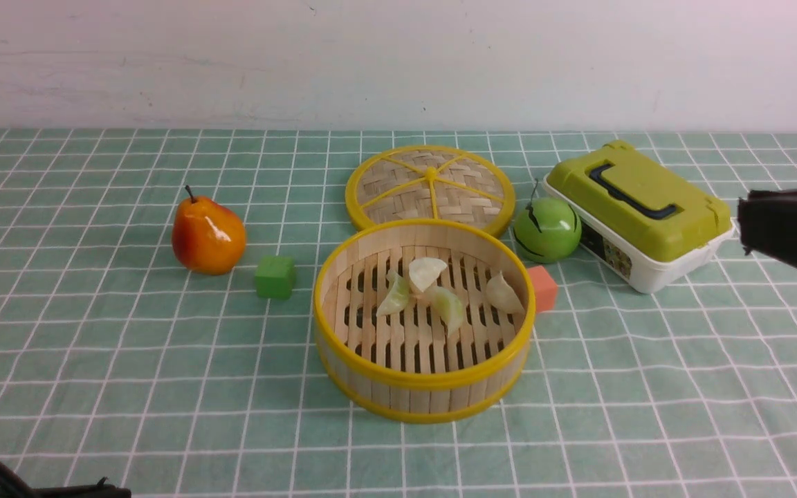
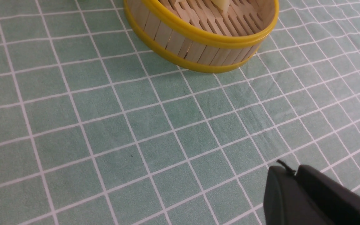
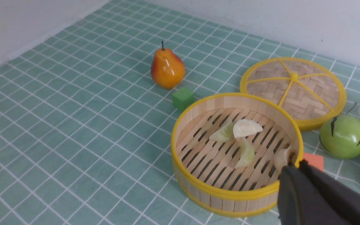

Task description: Put the dumplings into the steamer on the table with the blue tablecloth.

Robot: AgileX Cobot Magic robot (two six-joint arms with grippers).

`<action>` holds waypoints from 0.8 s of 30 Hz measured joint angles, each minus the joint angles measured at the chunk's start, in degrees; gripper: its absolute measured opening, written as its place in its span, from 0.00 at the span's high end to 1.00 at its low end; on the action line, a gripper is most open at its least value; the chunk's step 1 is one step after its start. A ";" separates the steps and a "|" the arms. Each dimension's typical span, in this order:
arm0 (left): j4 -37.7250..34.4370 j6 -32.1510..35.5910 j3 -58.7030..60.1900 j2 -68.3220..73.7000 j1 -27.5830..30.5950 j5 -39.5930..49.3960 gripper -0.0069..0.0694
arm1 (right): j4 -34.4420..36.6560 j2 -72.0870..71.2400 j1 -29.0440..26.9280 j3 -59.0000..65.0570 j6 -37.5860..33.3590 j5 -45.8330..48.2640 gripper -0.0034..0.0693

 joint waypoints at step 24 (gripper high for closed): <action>-0.06 0.00 0.00 0.00 0.00 0.00 0.82 | -13.27 -44.37 -29.23 52.77 8.26 -16.58 0.98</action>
